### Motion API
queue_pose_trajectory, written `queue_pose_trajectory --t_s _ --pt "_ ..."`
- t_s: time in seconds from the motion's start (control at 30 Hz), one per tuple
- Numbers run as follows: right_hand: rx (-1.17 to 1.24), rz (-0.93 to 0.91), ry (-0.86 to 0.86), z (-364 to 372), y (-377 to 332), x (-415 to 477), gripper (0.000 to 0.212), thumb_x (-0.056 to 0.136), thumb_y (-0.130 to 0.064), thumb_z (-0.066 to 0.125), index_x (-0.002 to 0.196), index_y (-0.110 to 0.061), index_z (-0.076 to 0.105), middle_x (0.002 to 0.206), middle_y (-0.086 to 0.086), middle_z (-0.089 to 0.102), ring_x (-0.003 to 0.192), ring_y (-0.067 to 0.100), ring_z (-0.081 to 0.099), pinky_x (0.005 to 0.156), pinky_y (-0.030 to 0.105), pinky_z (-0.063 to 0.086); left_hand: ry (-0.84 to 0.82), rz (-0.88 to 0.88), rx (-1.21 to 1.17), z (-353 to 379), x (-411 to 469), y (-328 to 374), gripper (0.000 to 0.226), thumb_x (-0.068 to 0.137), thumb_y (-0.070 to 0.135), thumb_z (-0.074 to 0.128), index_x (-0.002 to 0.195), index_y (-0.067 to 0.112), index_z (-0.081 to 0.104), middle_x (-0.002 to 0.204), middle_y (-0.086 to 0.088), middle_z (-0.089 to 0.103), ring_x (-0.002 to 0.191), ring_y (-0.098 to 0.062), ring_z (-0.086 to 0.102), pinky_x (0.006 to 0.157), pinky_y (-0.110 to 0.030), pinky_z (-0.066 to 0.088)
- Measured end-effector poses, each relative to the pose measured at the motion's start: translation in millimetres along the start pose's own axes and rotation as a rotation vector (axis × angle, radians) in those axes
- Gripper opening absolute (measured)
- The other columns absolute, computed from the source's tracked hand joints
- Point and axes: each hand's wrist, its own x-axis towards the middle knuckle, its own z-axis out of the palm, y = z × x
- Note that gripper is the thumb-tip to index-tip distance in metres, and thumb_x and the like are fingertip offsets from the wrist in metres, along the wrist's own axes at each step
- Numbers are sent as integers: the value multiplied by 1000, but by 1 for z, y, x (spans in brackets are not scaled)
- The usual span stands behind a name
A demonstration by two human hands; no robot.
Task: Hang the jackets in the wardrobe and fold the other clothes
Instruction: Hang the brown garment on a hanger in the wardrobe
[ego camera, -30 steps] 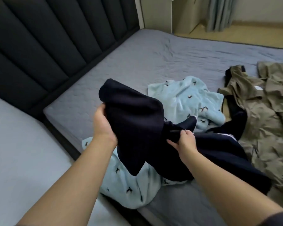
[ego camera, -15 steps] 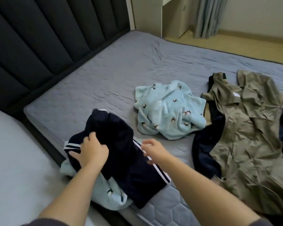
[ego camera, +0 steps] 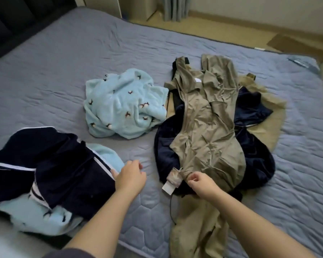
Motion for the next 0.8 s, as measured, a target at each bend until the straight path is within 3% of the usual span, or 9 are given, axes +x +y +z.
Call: queue_pose_trajectory --t_s 0.1,0.2,0.27,0.33,0.43,0.5,0.6,0.7,0.8 --pt "-90 79 62 -21 46 3 26 90 -18 52 115 -14 58 117 6 59 108 22 56 87 27 44 -63 146 46 36 -3 40 19 88 20 45 104 25 54 113 4 55 106 -19 54 111 -49 19" --pt "-104 156 137 -32 87 5 46 91 -20 51 135 -19 41 137 7 40 115 24 51 87 31 45 -161 301 83 75 -6 68 27 87 24 49 114 21 51 120 -1 52 112 -21 50 99 -38 36" --pt "-26 183 196 -39 109 10 63 89 -18 55 145 -22 26 143 10 32 119 28 47 88 32 44 -201 394 121 101 -5 84 46 86 30 55 130 22 42 133 -1 42 121 -23 42 96 -36 39" --pt "66 151 264 -46 124 18 79 86 -17 61 149 -25 15 147 12 28 123 29 44 92 33 42 -204 479 166 121 -1 103 73 85 37 61 145 26 21 149 -4 24 134 -25 29 106 -38 33" --pt "243 66 329 -53 135 34 91 81 -17 68 151 -28 10 138 5 38 121 25 47 87 27 41 -186 477 269 144 7 131 98 83 41 66 150 29 -4 156 -10 9 142 -30 17 110 -45 25" --pt "306 42 318 -52 139 43 76 82 -17 68 146 -25 27 120 -6 48 112 15 53 79 19 41 -170 372 316 155 12 143 81 88 30 61 149 21 8 142 -14 38 128 -30 40 102 -42 33" --pt "220 36 254 -42 141 47 28 86 -14 56 112 -22 62 94 -10 58 85 8 56 63 15 41 -186 436 364 164 6 144 20 92 16 46 112 16 45 115 -11 61 106 -31 57 89 -37 38" --pt "109 83 113 -27 146 33 17 85 -14 51 77 -22 63 82 -3 64 78 14 60 63 24 47 -291 723 569 161 -11 131 15 91 20 46 104 18 54 111 -9 64 103 -30 59 85 -36 38" --pt "42 136 41 -26 150 15 21 85 -15 51 67 -21 60 80 2 67 77 19 63 66 28 51 -464 702 539 150 -19 119 18 91 27 49 102 17 58 108 -7 63 100 -27 59 79 -34 43"
